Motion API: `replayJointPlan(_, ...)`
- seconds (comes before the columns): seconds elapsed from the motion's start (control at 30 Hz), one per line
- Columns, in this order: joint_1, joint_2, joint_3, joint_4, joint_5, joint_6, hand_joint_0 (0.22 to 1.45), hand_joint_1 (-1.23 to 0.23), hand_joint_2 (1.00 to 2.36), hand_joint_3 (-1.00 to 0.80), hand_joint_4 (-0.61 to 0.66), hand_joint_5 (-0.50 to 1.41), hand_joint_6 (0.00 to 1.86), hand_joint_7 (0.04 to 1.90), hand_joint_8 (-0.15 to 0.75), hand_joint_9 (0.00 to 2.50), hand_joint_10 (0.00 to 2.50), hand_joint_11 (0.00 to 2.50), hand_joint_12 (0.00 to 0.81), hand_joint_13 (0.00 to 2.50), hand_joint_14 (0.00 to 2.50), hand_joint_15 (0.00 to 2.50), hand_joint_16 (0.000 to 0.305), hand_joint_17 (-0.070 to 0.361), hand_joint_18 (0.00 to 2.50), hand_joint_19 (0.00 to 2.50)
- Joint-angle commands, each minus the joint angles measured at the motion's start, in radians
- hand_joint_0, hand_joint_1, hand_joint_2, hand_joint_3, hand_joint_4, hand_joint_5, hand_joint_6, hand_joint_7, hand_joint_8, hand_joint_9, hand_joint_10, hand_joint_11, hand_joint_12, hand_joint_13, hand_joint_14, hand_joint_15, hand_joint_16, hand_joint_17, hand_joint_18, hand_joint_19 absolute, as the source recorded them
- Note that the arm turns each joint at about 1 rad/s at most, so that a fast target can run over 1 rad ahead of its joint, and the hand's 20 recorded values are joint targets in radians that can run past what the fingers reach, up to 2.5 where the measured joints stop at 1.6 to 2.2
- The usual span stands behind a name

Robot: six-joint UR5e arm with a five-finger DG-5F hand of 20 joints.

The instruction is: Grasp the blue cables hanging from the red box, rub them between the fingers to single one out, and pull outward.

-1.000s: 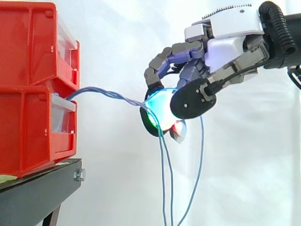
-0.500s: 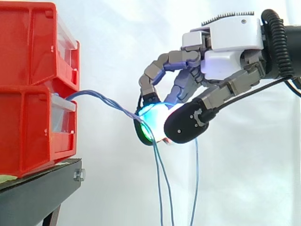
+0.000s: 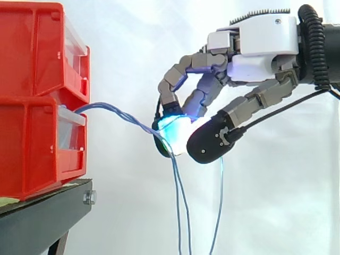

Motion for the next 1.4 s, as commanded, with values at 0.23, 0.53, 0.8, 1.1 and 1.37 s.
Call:
replayJointPlan(0.23, -0.007, 0.001, 0.0, -0.006, -0.096, -0.184, 0.6, -0.78, 1.02, -0.23, 0.05, -0.13, 0.92, 1.01, 0.24, 0.99, 0.02, 0.77, 0.337, 0.82, 0.02, 0.63, 0.042, 0.096, 0.64, 0.5)
replayJointPlan(0.53, -0.001, 0.009, 0.003, -0.058, -0.106, -0.066, 0.6, -0.78, 1.02, -0.23, 0.05, -0.13, 0.92, 1.01, 0.24, 0.99, 0.02, 0.75, 0.339, 0.82, 0.03, 0.63, 0.042, 0.095, 0.64, 0.49)
replayJointPlan(0.8, 0.001, 0.011, 0.003, -0.08, -0.109, -0.016, 0.6, -0.78, 1.02, -0.23, 0.05, -0.13, 0.92, 1.02, 0.237, 0.99, 0.02, 0.76, 0.338, 0.82, 0.03, 0.63, 0.042, 0.095, 0.64, 0.49)
replayJointPlan(1.1, -0.008, 0.011, 0.003, -0.083, -0.132, -0.187, 0.6, -0.78, 1.02, -0.23, 0.05, -0.13, 0.92, 1.02, 0.239, 0.99, 0.02, 0.75, 0.336, 0.82, 0.03, 0.63, 0.042, 0.095, 0.64, 0.49)
replayJointPlan(1.37, -0.008, 0.011, 0.02, -0.083, -0.193, -0.377, 0.6, -0.78, 1.02, -0.23, 0.05, -0.13, 0.92, 1.02, 0.242, 0.99, 0.02, 0.76, 0.338, 0.82, 0.03, 0.63, 0.042, 0.095, 0.64, 0.5)
